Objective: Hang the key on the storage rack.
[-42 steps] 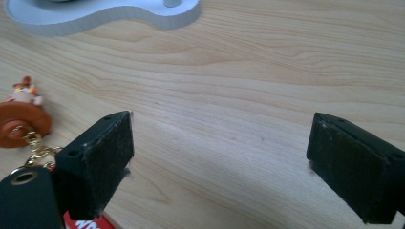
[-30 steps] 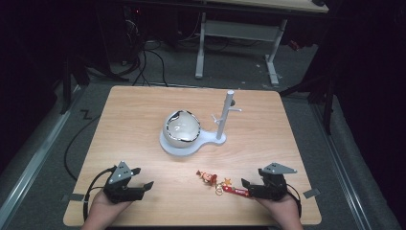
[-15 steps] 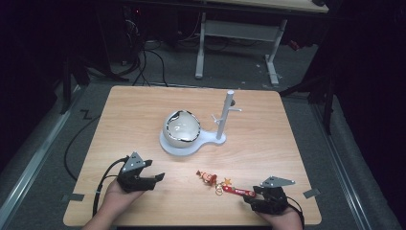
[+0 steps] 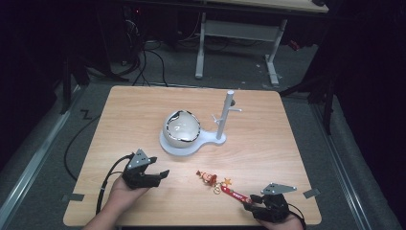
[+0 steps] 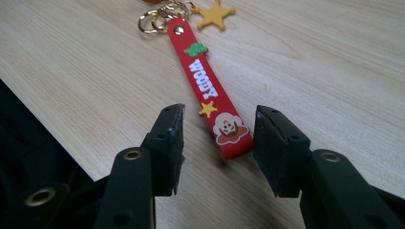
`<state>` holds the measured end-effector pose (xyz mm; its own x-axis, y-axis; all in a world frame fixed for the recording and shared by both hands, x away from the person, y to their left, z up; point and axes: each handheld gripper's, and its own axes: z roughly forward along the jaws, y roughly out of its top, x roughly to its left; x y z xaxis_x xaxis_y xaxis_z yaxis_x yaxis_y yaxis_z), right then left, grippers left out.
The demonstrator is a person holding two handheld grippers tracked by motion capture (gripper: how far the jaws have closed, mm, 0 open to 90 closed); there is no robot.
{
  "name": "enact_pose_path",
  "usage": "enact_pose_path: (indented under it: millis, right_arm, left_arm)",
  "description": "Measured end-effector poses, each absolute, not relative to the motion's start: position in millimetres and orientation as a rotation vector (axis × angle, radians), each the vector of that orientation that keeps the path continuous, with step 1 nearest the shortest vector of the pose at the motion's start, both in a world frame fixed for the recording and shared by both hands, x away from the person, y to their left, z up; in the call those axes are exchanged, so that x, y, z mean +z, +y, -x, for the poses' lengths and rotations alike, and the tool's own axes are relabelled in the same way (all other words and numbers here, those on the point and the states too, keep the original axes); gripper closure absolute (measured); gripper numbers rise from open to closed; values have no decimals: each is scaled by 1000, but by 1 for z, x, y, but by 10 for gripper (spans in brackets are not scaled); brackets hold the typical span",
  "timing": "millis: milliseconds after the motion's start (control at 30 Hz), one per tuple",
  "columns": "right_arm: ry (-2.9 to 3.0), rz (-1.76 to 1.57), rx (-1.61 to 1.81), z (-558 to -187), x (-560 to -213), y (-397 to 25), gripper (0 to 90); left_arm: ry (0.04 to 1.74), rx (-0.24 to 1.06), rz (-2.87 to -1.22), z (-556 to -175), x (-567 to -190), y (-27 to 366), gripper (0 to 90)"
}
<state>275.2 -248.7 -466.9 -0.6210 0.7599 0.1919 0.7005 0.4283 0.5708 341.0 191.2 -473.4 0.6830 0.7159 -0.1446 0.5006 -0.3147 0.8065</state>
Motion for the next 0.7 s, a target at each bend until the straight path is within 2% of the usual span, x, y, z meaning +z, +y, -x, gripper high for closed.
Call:
enact_pose_path:
  millis: [167,200,300,533,700]
  right_arm:
    - [2519,-1289,993,-276,-460,-245,557]
    - [2479,-1298,1024,-280,-456,-246,619]
    - [2431,-1308,1015,-286,-455,-244,668]
    - [2433,-1269,900,-300,-462,-237,655]
    - [2478,-1253,860,-297,-465,-234,646]
  left_arm:
    - [940,313,-1988,-339,-473,193,284]
    - [944,323,-1990,-337,-472,195,284]
    - [962,335,-1981,-332,-472,201,283]
    - [1002,335,-1957,-324,-471,215,285]
    - [1001,321,-1956,-327,-472,215,285]
